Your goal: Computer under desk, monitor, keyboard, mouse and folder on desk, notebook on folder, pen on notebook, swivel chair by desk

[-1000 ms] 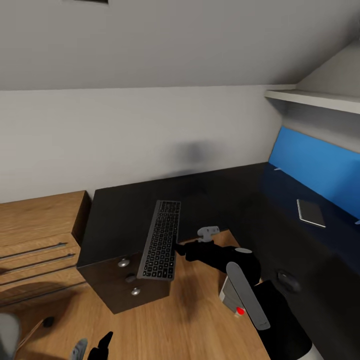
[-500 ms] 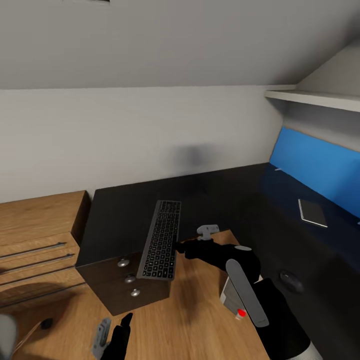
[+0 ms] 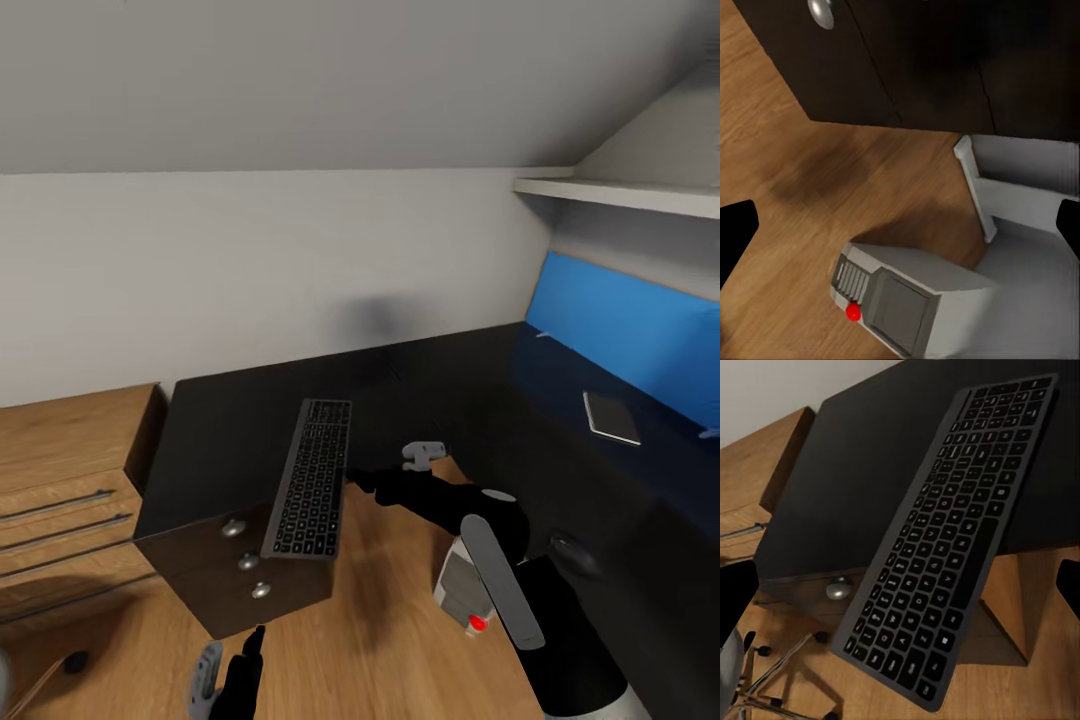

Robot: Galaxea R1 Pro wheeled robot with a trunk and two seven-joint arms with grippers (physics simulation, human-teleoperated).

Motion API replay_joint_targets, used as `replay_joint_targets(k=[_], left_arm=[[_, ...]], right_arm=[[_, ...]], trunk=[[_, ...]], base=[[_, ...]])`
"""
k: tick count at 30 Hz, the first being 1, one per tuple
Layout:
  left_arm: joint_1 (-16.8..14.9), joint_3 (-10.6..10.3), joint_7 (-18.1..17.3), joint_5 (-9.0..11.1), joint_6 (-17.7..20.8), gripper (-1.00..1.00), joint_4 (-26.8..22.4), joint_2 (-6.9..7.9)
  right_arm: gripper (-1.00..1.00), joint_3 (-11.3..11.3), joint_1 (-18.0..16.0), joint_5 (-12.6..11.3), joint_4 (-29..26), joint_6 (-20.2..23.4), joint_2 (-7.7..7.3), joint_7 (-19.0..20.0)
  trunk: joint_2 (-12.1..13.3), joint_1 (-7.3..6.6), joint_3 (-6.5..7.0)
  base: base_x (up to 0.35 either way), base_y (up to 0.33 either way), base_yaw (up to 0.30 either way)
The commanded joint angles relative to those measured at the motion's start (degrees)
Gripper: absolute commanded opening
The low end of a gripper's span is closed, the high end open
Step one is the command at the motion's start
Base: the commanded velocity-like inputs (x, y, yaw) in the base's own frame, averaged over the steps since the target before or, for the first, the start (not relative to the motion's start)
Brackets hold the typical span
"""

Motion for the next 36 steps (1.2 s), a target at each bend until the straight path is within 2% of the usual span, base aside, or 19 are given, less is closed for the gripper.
replay_joint_targets(k=[1, 15, 19, 24, 27, 28, 34, 36], left_arm=[[-0.03, -0.13, -1.57, 0.06, -0.38, 1.0, 0.22, -0.52], [-0.33, -0.1, -2.57, -0.23, -0.2, 1.0, 0.4, -0.62], [-0.49, -0.12, -2.61, -0.21, -0.05, 1.0, 0.4, -0.54], [-0.55, -0.13, -2.64, -0.2, 0.0, 1.0, 0.36, -0.45], [-0.57, -0.13, -3.07, -0.2, 0.06, 1.0, 0.13, -0.32], [-0.57, -0.13, -3.25, -0.2, 0.09, 1.0, 0.09, -0.28], [-0.57, -0.13, -4.65, -0.2, 0.19, 1.0, -0.24, -0.14], [-0.57, -0.1, -4.91, -0.16, 0.11, 1.0, -0.38, -0.15]], right_arm=[[1.0, -0.11, -0.24, -0.1, -0.06, 0.1, 0.03, 0.16], [1.0, 0.2, 0.34, 0.49, -0.04, -0.1, 0.04, 0.05], [1.0, 0.3, 0.42, 0.73, 0.02, -0.16, 0.09, -1.22], [1.0, 0.24, 0.74, 0.79, 0.3, -0.28, 0.0, -6.21], [1.0, 0.26, 3.26, 0.77, 0.58, -0.88, -0.08, -13.1], [1.0, 0.29, 3.95, 0.8, 0.61, -1.07, -0.1, -14.08], [1.0, 1.74, 7.31, 1.8, 1.18, -1.81, -0.37, -17.3], [1.0, 2.38, 7.83, 2.03, 3.51, -1.93, -0.11, -17.74]], trunk=[[-0.45, 0.23, -0.15], [-6.06, 3.31, -2.17], [-7.67, 4.19, -2.88], [-9.67, 5.28, -3.77], [-10.88, 5.94, -4.31], [-11.28, 6.16, -4.49], [-13.68, 7.48, -5.57], [-14.49, 7.92, -5.93]], base=[[0.0, 0.0, -0.183], [0.0, 0.0, -0.051], [0.0, 0.0, -0.003], [0.0, 0.0, -0.001], [0.0, 0.0, 0.0], [0.0, 0.0, 0.0], [0.0, 0.0, 0.0], [0.0, 0.0, 0.0]])
